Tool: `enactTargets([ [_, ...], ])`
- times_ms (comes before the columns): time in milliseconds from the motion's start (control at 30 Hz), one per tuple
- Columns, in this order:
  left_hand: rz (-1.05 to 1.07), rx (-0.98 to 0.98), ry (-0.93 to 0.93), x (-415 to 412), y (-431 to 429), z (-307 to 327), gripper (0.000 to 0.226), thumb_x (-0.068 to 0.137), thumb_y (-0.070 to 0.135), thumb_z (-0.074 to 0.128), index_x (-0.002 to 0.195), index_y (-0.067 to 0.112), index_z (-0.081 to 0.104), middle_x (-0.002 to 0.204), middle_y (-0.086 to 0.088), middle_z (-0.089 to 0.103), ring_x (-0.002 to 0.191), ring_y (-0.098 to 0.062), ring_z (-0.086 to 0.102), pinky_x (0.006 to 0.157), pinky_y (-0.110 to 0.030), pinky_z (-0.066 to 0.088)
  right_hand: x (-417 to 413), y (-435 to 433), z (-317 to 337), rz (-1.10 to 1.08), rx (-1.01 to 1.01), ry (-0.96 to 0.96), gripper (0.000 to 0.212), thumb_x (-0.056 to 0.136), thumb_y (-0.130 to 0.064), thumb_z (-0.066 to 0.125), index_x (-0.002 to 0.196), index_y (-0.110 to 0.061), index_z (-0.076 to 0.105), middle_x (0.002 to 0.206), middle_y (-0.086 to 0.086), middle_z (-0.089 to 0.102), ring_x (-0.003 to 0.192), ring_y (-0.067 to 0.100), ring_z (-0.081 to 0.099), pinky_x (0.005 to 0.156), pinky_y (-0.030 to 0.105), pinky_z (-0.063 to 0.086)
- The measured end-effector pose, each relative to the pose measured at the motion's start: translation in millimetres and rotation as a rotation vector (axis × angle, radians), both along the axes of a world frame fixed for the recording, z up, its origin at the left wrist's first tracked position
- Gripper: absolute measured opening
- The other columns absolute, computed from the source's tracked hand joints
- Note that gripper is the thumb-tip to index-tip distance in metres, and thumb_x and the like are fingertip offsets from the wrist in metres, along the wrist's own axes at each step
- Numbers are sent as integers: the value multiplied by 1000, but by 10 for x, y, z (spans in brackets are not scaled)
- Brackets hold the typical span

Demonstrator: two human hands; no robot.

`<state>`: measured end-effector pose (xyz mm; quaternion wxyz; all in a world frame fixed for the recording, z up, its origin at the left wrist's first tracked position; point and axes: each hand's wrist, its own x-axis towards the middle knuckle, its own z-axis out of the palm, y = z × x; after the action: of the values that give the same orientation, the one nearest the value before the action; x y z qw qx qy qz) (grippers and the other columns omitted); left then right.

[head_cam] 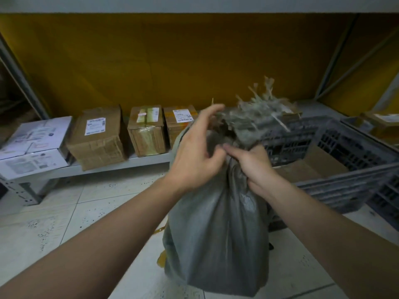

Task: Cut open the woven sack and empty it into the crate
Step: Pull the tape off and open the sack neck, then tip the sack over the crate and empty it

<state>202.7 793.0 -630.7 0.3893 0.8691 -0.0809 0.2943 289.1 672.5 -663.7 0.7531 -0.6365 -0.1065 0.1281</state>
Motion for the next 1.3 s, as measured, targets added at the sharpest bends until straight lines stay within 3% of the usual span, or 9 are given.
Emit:
enactTargets([
  [133,72,3,244,-149,370,-411,116,75,57,75,154,44,-10,166,15,-2,154,-12,5,122,-55,17,84,-60,164,-50,72,82,24,83,-6,73,107,-6,69,101,10,75,89,24,74,79,40,60],
  [233,144,-403,447,-257,396,-596,133,64,57,83,153,46,-15,167,14,-1,145,-1,11,119,-35,17,171,-78,157,-6,126,142,24,92,-3,60,115,-4,66,105,17,74,95,33,73,85,52,58],
  [367,30,-647,624,-125,234,-667,106,64,41,90,151,29,30,142,4,51,121,-12,57,102,-30,46,175,-58,106,60,184,232,31,91,-2,57,121,-4,63,109,21,72,98,36,71,88,56,55],
  [533,98,-891,471,175,2,-609,17,90,3,67,106,8,70,99,-14,77,91,-30,74,79,-35,62,77,-26,-77,146,-16,-29,41,76,-3,77,116,-7,67,107,10,75,103,26,71,90,39,56],
  [633,43,-919,369,242,-53,-493,27,93,-6,56,100,16,70,97,-5,77,97,-23,72,85,-32,59,84,-66,-260,227,-343,-281,68,59,-21,93,121,-21,64,117,-7,71,111,8,65,100,29,49],
  [733,-96,-654,370,235,-99,-359,29,91,-2,55,109,15,69,109,0,74,107,-15,67,94,-25,52,-13,-54,-442,393,-456,-202,54,64,-28,89,113,-26,66,113,-17,68,108,0,62,105,31,45],
  [900,-166,-368,398,140,-43,-237,55,91,7,63,142,15,47,128,2,59,112,-4,59,99,-16,48,49,108,-408,105,-125,40,22,74,-15,71,96,-21,72,107,0,71,110,24,66,102,45,50],
  [1100,-102,-637,334,-80,474,-438,71,95,8,62,150,41,31,149,12,50,127,-11,58,99,-36,51,291,54,120,-74,162,229,29,79,-1,72,108,1,68,98,17,75,87,31,74,80,46,60],
  [1300,-23,-1344,431,-126,841,-664,66,77,36,76,136,17,57,124,-4,71,117,-25,67,101,-49,51,497,-140,434,53,320,293,30,90,-15,63,116,0,66,110,18,73,98,33,72,82,45,59],
])
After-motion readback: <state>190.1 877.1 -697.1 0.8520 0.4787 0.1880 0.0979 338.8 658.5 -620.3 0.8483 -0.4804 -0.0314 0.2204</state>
